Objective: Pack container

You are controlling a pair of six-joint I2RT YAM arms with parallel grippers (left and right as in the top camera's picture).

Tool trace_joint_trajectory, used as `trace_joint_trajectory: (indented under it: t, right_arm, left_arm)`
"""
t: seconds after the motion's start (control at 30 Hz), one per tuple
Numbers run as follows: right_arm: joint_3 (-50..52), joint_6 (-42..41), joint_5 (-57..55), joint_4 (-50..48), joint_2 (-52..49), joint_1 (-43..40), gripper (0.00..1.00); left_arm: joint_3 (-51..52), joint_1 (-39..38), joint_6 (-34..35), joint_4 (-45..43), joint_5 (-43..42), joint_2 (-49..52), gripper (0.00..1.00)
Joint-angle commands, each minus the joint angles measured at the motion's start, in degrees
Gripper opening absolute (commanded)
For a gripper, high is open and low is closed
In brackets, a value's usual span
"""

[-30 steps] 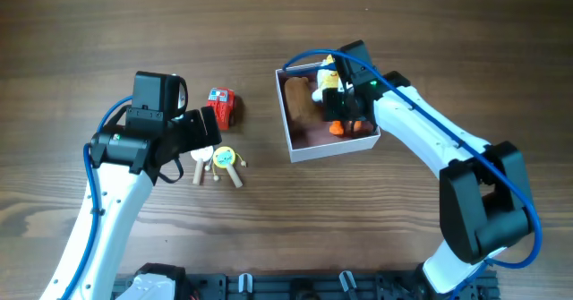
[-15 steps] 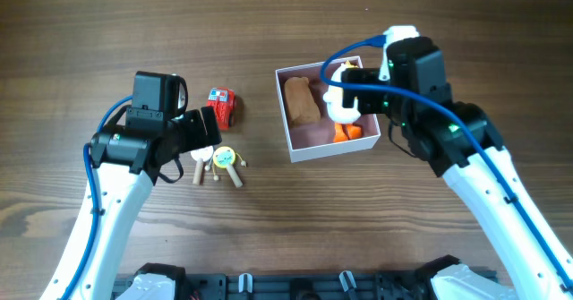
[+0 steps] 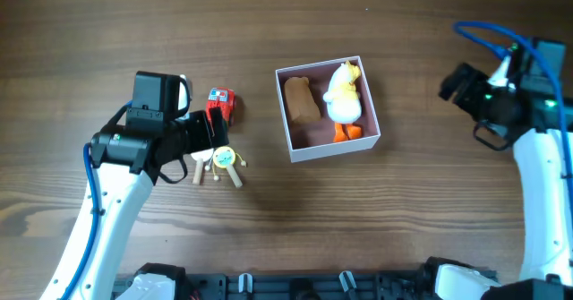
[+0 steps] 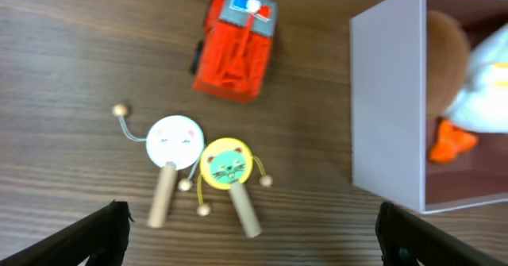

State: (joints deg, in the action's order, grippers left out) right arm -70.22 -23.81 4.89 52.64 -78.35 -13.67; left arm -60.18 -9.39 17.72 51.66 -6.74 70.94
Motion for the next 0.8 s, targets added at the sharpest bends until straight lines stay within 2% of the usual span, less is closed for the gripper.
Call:
trace_joint_trajectory:
  t: [0.0,0.07,0.13,0.23,0.3,0.4,0.5,0.53,0.57,0.6,0.77]
  right_arm:
    - [-0.31,-3.37,1.64,2.54,-0.09,-4.76,1.0]
    - [-0.31,-3.3,1.62,3.15,-0.09,-5.22,1.0]
    - [-0.31,-3.32,1.62,3.04,-0.09,-5.2,1.0]
    - [-0.31,-3.32,1.62,3.04,-0.09,-5.2,1.0]
    - [-0.31,-3.32,1.62,2.91,-0.09,-5.2,1.0]
    - [-0.31,-3.34,1.62,2.89,-0.09,-5.2,1.0]
    - [-0.31,-3.34,1.62,2.89,-0.09,-5.2,1.0]
    - [-0.31,-3.34,1.62,2.89,-0.09,-5.2,1.0]
    - [-0.31,-3.32,1.62,2.89,-0.09,-5.2,0.99]
    - [-0.31,-3.32,1.62,2.89,-0.09,-5.2,1.0]
    - [-0.31,-3.34,1.62,2.89,-0.09,-5.2,1.0]
  left_arm:
    - [-0.92,-0.09,-0.55,-3.1,-3.06,0.24,0.92]
    - [-1.09,-0.09,-0.61,-6.03,-2.8,0.48,0.85]
    - [-2.97,-0.09,-3.02,-6.78,-2.84,2.45,0.84]
    - [-8.48,-0.09,-10.27,-3.1,-2.56,10.47,0.9]
    - [-11.8,-0.15,-12.5,-0.48,1.16,17.79,0.93]
    - [-13.29,-0.15,-13.14,-2.97,5.38,25.51,1.0]
    - [-13.29,-0.15,-17.35,-5.46,5.33,29.2,1.0]
    - [-13.29,-0.15,-19.3,-6.01,5.33,30.69,0.98]
    - [-13.29,-0.15,-20.94,-6.19,5.35,31.76,0.91]
    - [-13.29,-0.13,-22.05,-6.21,5.35,32.89,0.89]
    - [-13.27,-0.15,-22.05,-8.2,5.33,39.19,0.89]
